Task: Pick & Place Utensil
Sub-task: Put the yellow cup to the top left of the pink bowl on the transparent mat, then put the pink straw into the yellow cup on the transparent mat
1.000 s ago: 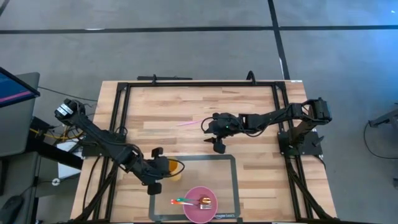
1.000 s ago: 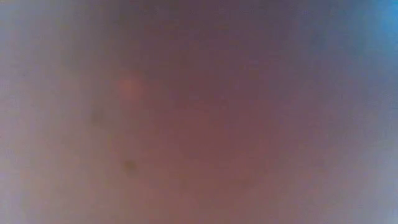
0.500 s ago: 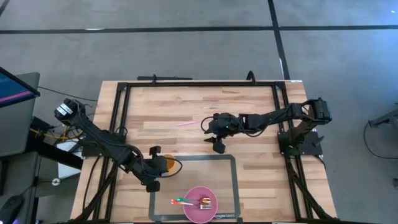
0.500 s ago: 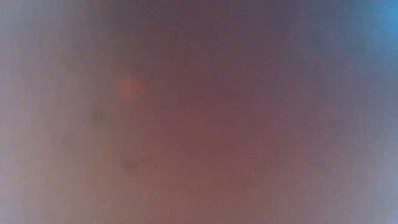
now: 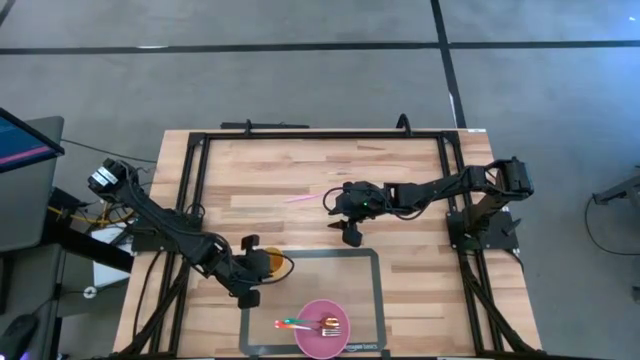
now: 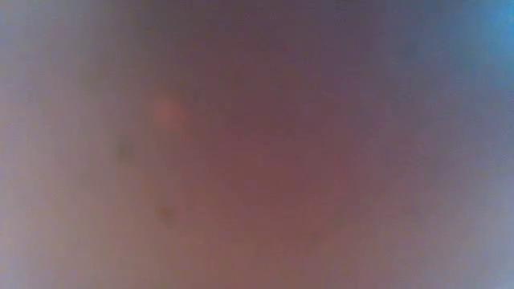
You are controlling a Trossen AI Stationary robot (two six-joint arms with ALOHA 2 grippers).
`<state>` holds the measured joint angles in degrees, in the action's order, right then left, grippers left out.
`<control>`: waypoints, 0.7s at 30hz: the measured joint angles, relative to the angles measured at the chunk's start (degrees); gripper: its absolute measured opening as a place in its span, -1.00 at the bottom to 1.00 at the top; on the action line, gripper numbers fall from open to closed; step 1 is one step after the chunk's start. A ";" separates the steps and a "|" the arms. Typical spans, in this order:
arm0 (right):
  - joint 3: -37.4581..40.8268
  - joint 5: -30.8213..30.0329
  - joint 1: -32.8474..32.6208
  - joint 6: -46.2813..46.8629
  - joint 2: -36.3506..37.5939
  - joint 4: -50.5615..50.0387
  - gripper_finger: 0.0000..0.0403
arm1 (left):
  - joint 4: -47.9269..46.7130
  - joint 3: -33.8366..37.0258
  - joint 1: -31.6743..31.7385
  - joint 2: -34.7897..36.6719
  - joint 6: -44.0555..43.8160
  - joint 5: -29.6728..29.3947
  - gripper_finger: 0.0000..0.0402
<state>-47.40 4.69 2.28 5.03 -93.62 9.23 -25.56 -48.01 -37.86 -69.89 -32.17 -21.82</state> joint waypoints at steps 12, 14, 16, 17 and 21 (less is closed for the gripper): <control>0.00 0.00 0.00 -0.46 0.00 0.26 -0.14 | 7.93 -0.09 1.76 0.05 -1.20 1.87 -0.63; 0.00 0.02 0.00 -0.46 0.00 0.29 -0.14 | 8.00 -0.11 2.06 0.07 -1.20 2.38 -0.63; 0.00 0.00 0.00 -0.47 0.00 0.29 -0.14 | 8.04 -0.11 2.44 0.09 -1.17 2.38 -0.63; 0.00 0.02 0.00 -0.48 0.00 0.30 -0.14 | 8.07 -0.11 2.69 0.09 -1.17 2.38 -0.63; 0.02 0.00 0.00 -0.50 0.00 0.58 -0.14 | 8.89 -0.11 4.04 0.15 -1.17 2.03 -0.63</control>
<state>-47.37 4.69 2.28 4.53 -93.62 9.81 -16.67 -48.12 -33.82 -69.73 -33.34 -19.78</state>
